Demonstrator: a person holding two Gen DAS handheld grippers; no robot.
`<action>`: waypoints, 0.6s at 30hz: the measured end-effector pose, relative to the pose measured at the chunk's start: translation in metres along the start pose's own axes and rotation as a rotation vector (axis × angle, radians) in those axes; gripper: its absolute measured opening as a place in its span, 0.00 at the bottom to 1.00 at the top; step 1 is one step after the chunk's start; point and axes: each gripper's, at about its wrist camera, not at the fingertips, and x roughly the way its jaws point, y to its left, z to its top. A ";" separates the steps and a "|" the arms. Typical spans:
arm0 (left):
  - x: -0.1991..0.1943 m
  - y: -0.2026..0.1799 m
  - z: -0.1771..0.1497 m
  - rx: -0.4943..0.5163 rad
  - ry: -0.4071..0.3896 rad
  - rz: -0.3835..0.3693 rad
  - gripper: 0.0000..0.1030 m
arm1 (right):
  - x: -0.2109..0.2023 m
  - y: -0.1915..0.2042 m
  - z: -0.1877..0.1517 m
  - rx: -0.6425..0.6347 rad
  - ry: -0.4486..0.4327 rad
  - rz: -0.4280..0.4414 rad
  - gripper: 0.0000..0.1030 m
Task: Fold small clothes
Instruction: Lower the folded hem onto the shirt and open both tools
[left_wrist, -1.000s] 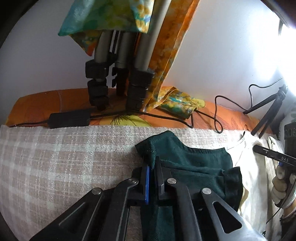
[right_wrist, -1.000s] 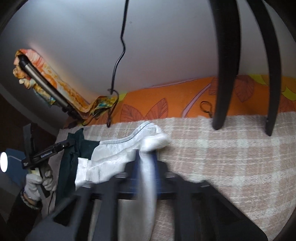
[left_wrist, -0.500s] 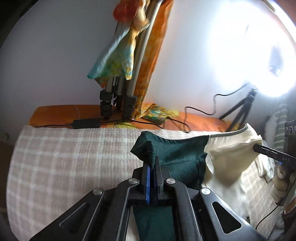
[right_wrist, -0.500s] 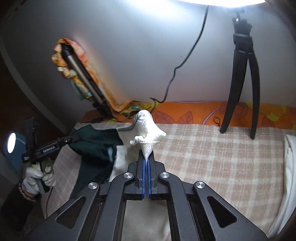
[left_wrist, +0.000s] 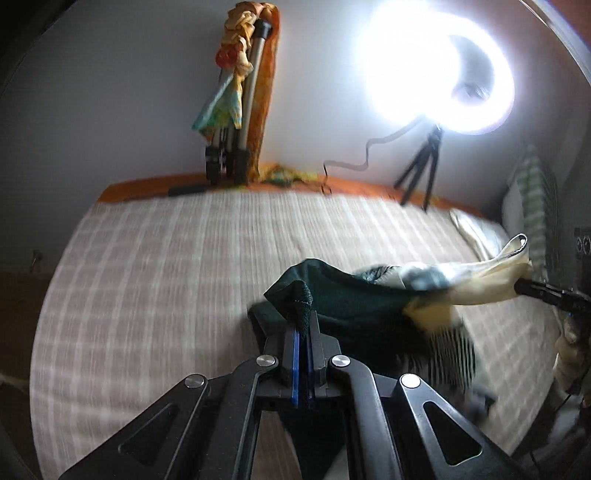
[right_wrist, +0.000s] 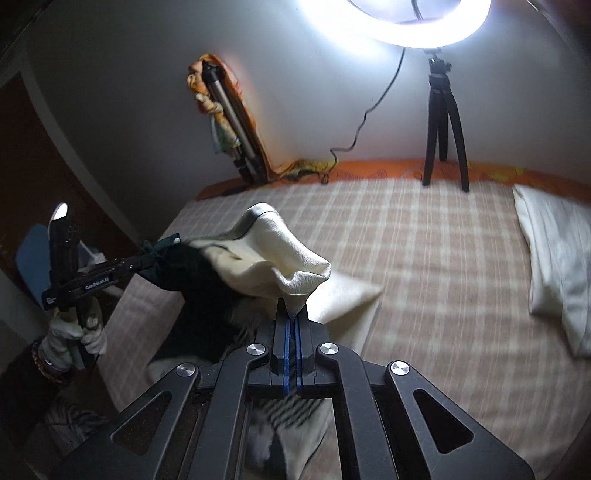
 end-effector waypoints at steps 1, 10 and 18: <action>-0.003 -0.003 -0.010 0.008 0.007 0.005 0.00 | -0.002 0.003 -0.011 0.000 0.005 -0.006 0.01; -0.018 -0.008 -0.077 0.028 0.060 0.034 0.00 | -0.001 0.021 -0.081 -0.092 0.082 -0.112 0.01; -0.038 -0.015 -0.110 0.122 0.089 0.060 0.25 | -0.007 0.024 -0.109 -0.176 0.122 -0.193 0.02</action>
